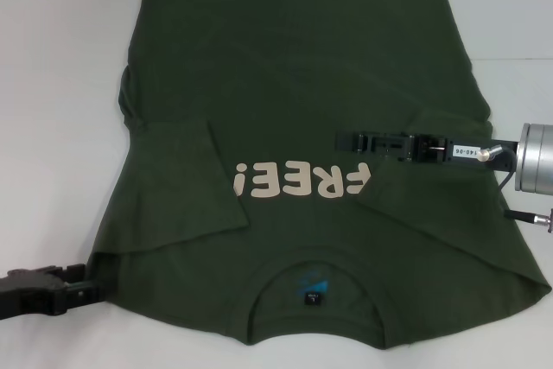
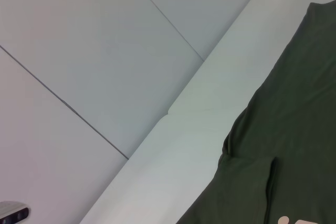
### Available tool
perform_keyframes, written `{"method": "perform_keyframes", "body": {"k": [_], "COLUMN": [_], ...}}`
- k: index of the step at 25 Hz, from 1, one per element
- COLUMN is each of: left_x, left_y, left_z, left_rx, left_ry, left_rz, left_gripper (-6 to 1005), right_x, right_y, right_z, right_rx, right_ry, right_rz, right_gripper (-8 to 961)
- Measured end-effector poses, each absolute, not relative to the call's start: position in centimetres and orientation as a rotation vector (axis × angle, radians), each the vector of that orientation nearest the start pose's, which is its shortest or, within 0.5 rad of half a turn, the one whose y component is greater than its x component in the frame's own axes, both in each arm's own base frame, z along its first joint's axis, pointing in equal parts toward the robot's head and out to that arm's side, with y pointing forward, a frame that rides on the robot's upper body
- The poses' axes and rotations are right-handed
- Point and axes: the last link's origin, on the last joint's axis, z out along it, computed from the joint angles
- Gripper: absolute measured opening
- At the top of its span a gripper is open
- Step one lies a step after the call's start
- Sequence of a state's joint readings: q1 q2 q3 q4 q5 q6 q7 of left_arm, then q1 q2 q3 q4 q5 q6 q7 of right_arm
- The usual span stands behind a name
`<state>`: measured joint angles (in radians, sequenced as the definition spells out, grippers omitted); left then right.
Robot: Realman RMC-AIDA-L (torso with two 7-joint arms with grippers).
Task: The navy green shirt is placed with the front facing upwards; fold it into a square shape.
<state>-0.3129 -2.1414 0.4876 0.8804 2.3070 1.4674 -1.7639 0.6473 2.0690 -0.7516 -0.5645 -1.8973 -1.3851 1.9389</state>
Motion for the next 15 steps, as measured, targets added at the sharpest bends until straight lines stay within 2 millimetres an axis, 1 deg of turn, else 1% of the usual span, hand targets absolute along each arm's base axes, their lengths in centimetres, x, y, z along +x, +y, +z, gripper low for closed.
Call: {"method": "perform_keyframes", "body": {"k": [5,15], "left_x": [-35.5,-34.2], "left_y": [27.1,28.2], "left_z": [2.2,1.6], "left_rx": [-2.342,-2.392], "left_ry": [-1.318,-1.289], "left_rz": [-0.381,-0.400], "left_gripper": [753,754], "right_x": [23.1,23.2], "right_y": [37.3,37.2], "right_z": [-1.2,-1.3], "right_rx": [-2.500,-2.496], "right_ry": [1.353,1.359], "right_rz": [0.854,0.854], "right_gripper": [895,894]}}
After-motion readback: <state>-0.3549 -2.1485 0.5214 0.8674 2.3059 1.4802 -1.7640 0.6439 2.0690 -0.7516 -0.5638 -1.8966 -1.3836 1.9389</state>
